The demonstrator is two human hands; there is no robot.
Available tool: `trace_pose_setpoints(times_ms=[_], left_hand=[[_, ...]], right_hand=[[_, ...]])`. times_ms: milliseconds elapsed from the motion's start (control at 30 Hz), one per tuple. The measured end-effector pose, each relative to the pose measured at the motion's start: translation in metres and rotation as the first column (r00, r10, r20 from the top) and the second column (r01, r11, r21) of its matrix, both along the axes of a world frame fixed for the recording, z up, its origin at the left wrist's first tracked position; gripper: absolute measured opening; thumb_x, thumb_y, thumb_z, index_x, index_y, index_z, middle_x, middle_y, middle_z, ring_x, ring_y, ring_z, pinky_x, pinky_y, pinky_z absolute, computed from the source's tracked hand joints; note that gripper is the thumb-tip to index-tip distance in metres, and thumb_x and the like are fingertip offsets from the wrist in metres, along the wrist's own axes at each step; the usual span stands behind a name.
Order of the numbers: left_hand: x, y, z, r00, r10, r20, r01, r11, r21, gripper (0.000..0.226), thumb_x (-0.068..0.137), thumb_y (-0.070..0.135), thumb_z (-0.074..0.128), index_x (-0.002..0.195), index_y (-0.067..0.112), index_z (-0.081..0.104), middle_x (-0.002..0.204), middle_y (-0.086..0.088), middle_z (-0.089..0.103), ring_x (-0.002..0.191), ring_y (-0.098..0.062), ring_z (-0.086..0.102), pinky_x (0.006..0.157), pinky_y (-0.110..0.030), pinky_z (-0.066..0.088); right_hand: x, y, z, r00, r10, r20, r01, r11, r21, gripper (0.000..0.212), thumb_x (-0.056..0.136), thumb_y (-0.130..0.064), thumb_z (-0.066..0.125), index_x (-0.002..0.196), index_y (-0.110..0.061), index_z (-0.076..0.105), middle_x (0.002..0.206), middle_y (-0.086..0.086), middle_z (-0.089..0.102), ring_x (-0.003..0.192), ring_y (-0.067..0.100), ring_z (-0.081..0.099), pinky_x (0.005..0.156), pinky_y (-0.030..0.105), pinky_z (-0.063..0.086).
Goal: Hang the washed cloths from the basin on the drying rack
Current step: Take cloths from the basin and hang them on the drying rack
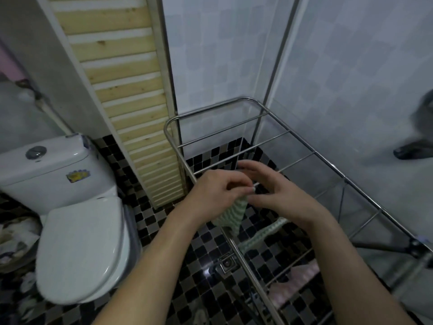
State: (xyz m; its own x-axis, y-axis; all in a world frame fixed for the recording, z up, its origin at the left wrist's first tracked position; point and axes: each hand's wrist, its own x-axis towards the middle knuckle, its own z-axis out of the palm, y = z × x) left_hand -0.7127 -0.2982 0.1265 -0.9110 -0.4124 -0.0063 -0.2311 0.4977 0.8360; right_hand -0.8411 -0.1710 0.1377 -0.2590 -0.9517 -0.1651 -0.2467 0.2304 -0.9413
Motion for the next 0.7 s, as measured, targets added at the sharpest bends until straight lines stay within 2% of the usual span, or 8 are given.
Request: trace_pose_setpoints(times_ms=[100,167,267,367,467,533,600,700], left_hand=[[-0.005,-0.003,0.004,1.000,-0.021,-0.021,0.020,0.999,-0.041,0.010,0.085,0.032,0.070,0.094,0.033,0.075,0.092,0.017,0.071,0.088,0.004,0.064,0.084,-0.027,0.054],[-0.006,-0.008,0.005,0.998,-0.015,-0.058,0.013,0.999,-0.030,0.009,0.084,0.030,0.071,0.092,0.030,0.076,0.087,0.016,0.072,0.084,0.004,0.065,0.080,-0.025,0.054],[-0.005,-0.014,0.003,0.997,0.025,-0.071,-0.025,1.000,0.002,0.005,0.084,0.027,0.072,0.088,0.029,0.075,0.082,0.015,0.072,0.081,0.002,0.065,0.076,-0.024,0.053],[-0.005,-0.020,-0.001,0.999,0.040,-0.036,-0.039,0.999,0.008,0.007,0.084,0.023,0.072,0.089,0.028,0.074,0.085,0.014,0.071,0.083,0.002,0.064,0.079,-0.025,0.053],[-0.011,-0.018,-0.011,0.998,0.023,0.056,-0.022,1.000,-0.007,0.017,0.087,0.021,0.069,0.101,0.030,0.071,0.094,0.017,0.067,0.091,-0.001,0.062,0.084,-0.026,0.051],[-0.018,-0.011,-0.021,0.996,0.040,0.076,-0.042,0.999,0.014,0.015,0.089,0.023,0.067,0.101,0.031,0.070,0.091,0.019,0.064,0.089,-0.002,0.060,0.081,-0.026,0.050],[-0.021,-0.004,-0.031,0.995,0.075,0.068,-0.080,0.994,0.074,0.009,0.091,0.025,0.063,0.094,0.034,0.067,0.087,0.018,0.064,0.085,-0.003,0.060,0.074,-0.024,0.047],[-0.022,0.002,-0.045,0.993,0.094,0.071,-0.105,0.979,0.177,0.010,0.095,0.023,0.058,0.092,0.032,0.063,0.090,0.013,0.064,0.086,-0.008,0.061,0.073,-0.028,0.050]], right_hand=[[-0.009,-0.010,0.002,0.993,0.121,-0.015,-0.120,0.992,0.033,0.048,0.083,0.005,0.066,0.123,-0.021,0.058,0.114,-0.001,0.066,0.108,0.013,0.063,0.086,0.032,0.055],[-0.017,-0.013,0.001,0.987,0.135,-0.084,-0.126,0.987,0.100,0.031,0.084,-0.003,0.069,0.111,-0.017,0.065,0.107,0.005,0.069,0.101,0.024,0.066,0.086,0.040,0.056],[-0.034,-0.010,-0.002,0.948,0.187,-0.256,-0.123,0.961,0.248,0.012,0.085,-0.016,0.071,0.097,-0.021,0.072,0.093,0.000,0.073,0.088,0.019,0.069,0.080,0.037,0.056],[-0.052,-0.005,0.001,0.863,0.176,-0.474,-0.003,0.939,0.343,0.003,0.083,-0.025,0.074,0.084,-0.022,0.074,0.079,0.004,0.071,0.074,0.021,0.066,0.067,0.037,0.053],[-0.070,-0.002,-0.003,0.779,0.092,-0.620,0.128,0.945,0.302,0.009,0.080,-0.022,0.076,0.081,-0.014,0.071,0.078,0.003,0.064,0.072,0.021,0.060,0.065,0.034,0.047],[-0.083,0.002,-0.013,0.736,0.001,-0.677,0.232,0.939,0.253,0.010,0.078,-0.016,0.073,0.076,-0.016,0.064,0.074,0.000,0.058,0.072,0.020,0.057,0.062,0.031,0.042],[-0.092,0.009,-0.024,0.829,-0.128,-0.545,0.290,0.931,0.223,0.013,0.079,-0.009,0.069,0.074,-0.016,0.060,0.065,-0.003,0.059,0.065,0.019,0.059,0.058,0.029,0.045],[-0.099,0.019,-0.031,0.955,-0.276,-0.111,0.292,0.940,0.178,0.011,0.084,0.002,0.067,0.078,-0.004,0.059,0.067,-0.008,0.068,0.063,0.012,0.062,0.061,0.028,0.054]])
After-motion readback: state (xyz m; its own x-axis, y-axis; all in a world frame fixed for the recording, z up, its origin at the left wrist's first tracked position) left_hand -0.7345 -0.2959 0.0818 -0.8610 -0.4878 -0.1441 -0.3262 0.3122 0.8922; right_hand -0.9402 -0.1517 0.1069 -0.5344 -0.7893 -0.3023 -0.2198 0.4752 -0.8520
